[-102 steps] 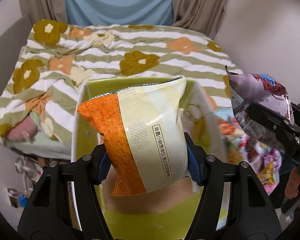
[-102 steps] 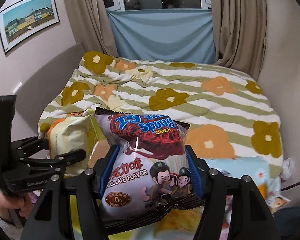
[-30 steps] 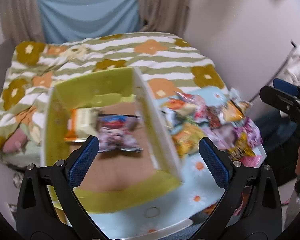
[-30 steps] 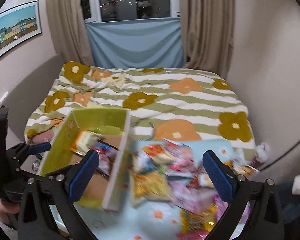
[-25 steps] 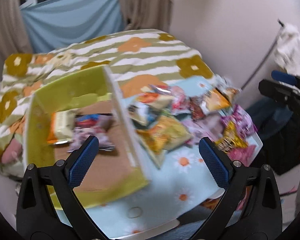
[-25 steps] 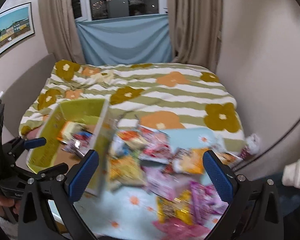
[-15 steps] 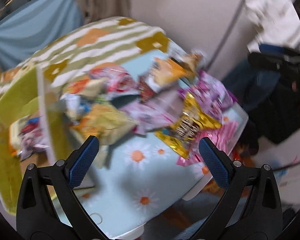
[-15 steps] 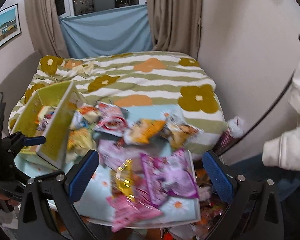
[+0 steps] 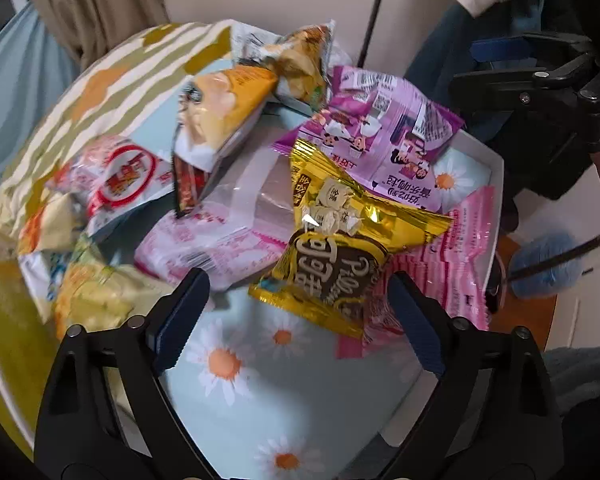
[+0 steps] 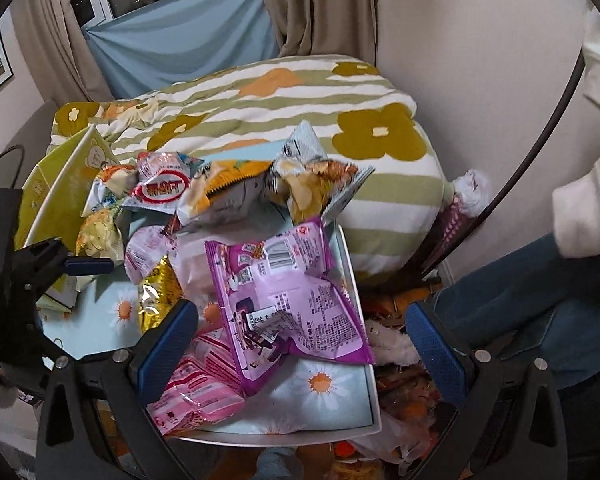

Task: Organize snacks
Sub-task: 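Grasp the gold Pillows bag with left tool while right tool grasps the lilac MPN bag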

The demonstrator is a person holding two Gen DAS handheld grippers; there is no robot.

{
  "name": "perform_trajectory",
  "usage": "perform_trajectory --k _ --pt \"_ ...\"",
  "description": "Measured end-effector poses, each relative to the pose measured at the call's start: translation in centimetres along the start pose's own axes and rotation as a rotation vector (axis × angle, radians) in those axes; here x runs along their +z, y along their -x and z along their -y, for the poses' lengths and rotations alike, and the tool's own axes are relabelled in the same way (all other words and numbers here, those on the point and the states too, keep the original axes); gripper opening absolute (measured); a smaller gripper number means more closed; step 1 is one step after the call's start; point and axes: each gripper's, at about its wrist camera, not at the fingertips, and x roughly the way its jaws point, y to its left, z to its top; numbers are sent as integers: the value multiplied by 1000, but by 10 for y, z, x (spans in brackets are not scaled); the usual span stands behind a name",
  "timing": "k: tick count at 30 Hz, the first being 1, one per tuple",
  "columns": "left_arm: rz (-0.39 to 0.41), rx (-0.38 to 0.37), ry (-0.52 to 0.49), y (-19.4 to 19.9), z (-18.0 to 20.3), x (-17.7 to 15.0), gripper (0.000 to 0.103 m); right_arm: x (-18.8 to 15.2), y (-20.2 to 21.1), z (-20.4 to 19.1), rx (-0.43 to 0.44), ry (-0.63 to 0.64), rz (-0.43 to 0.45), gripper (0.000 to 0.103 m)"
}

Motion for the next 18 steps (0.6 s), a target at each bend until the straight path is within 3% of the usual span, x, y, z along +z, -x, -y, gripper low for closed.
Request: perform_trajectory --k 7,8,18 --pt "-21 -42 -30 -21 2 11 63 -1 -30 2 50 15 -39 103" --pt "-27 -52 -33 -24 3 11 55 -2 -34 2 57 21 -45 103" --pt "-31 -71 -23 -31 -1 14 49 3 -65 0 117 92 -87 103"
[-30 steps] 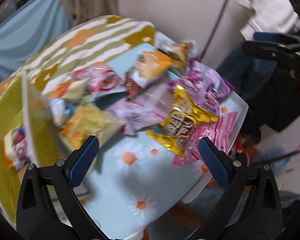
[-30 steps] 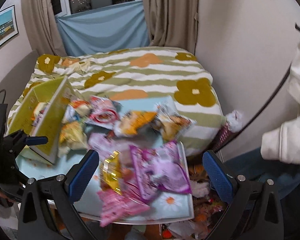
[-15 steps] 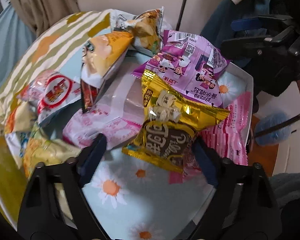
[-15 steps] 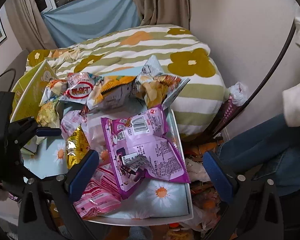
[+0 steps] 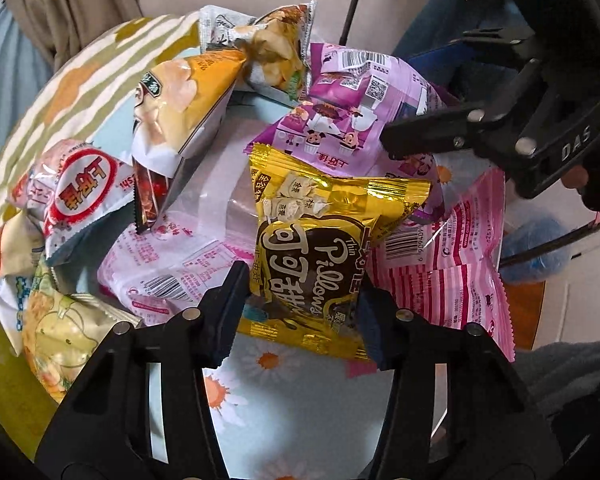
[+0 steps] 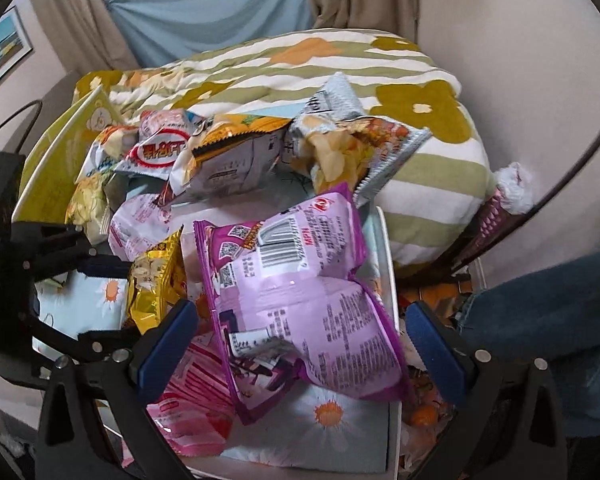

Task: Organize snacks
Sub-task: 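Grasp the gold Pillows bag with left tool while right tool grasps the lilac MPN bag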

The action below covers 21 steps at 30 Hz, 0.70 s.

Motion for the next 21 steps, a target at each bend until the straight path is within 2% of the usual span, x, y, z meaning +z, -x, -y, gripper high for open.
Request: perform_trajectory --k 17,18,20,21 --pt "1 41 113 24 -7 -22 48 5 -36 -10 81 173 -58 103" --pt "1 44 118 26 -7 -24 48 5 -38 -11 81 181 -66 102" --pt "5 50 128 27 -8 -25 48 5 -40 -13 74 196 -75 91" --pt "7 50 135 28 -9 -26 48 5 -39 -13 83 197 -72 90"
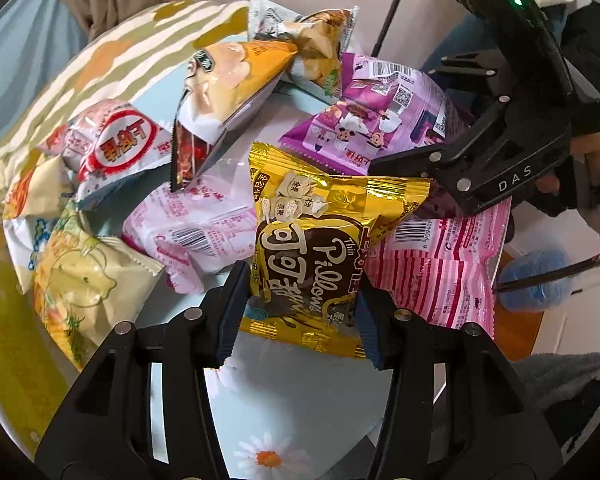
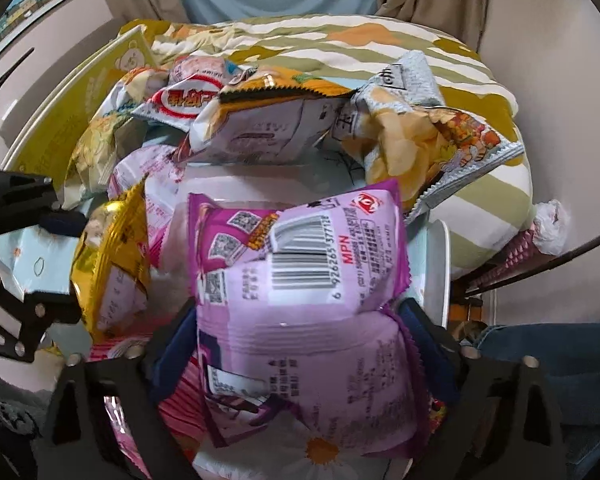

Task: Organize snacks
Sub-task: 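Grasp the gold Pillows bag with left tool while right tool grasps the lilac MPN bag, then lift both bags over the box and release them inside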

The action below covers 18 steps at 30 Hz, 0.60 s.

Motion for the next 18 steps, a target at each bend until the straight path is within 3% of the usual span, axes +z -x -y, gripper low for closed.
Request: perform_trajectory --k 2,5,18 --pt "9 5 13 4 0 -1 48 0 3 2 17 -5 5 78" --pt "21 18 25 8 -1 0 48 -1 5 4 24 -16 3 69" --pt "120 64 92 71 -8 -7 48 16 53 -6 -10 -15 90 66"
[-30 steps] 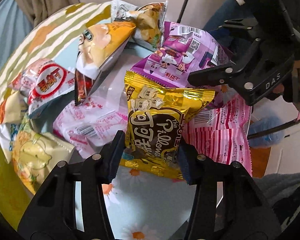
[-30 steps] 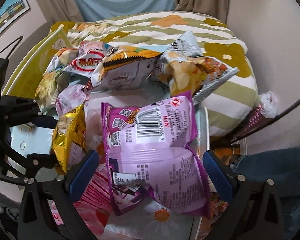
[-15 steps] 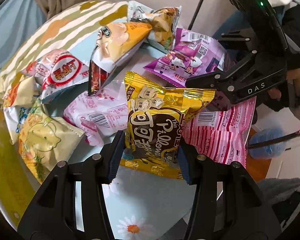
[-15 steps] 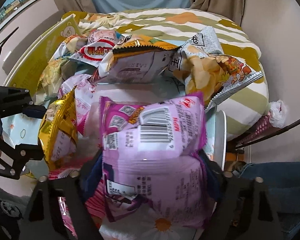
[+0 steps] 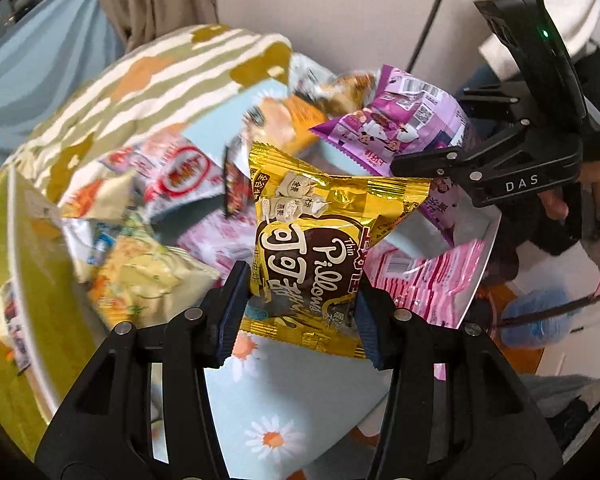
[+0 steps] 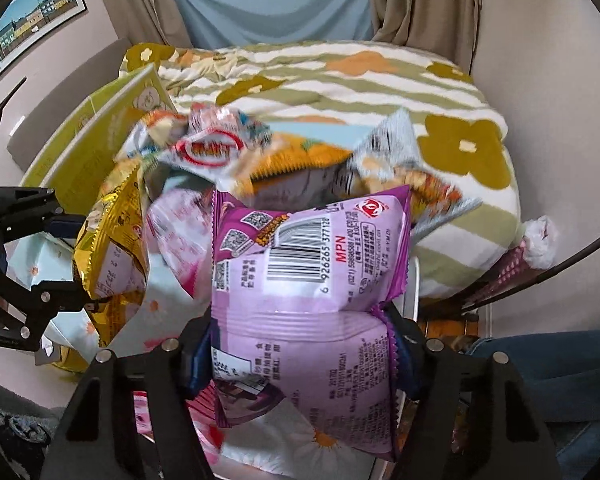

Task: Organize snacks
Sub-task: 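Lift both bags over the box and release them inside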

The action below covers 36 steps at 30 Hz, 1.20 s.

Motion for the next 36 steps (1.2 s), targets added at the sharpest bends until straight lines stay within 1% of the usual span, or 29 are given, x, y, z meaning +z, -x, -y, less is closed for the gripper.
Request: perform_trajectory --k 4,7,9,12,15,19,23,27,28,32,36 --pt "47 22 53 30 -18 1 48 20 23 -13 -19 6 42 65" --pt "84 44 98 56 -37 -1 48 37 39 -27 -2 10 80 65" --pt "105 66 128 71 -57 5 48 48 46 -38 3 19 98 65" --pt "140 116 174 97 -86 1 48 68 55 -64 15 39 134 65" --pt "153 188 229 122 -123 -10 48 90 58 -96 65 24 176 65" --pt "148 260 306 144 -171 -34 48 115 50 -137 135 1 198 65" --pt "128 318 368 149 -217 -63 48 142 32 -194 195 20 201 65" --pt "75 352 434 136 -263 -94 48 156 9 -239 208 26 179 65" --pt "60 350 446 132 -272 -100 48 160 -1 -252 203 21 166 65" --pt "9 317 484 116 -295 -119 48 166 -25 -284 188 -6 122 65" --pt "-33 317 488 104 -306 -130 49 167 -41 -302 146 -13 85 65"
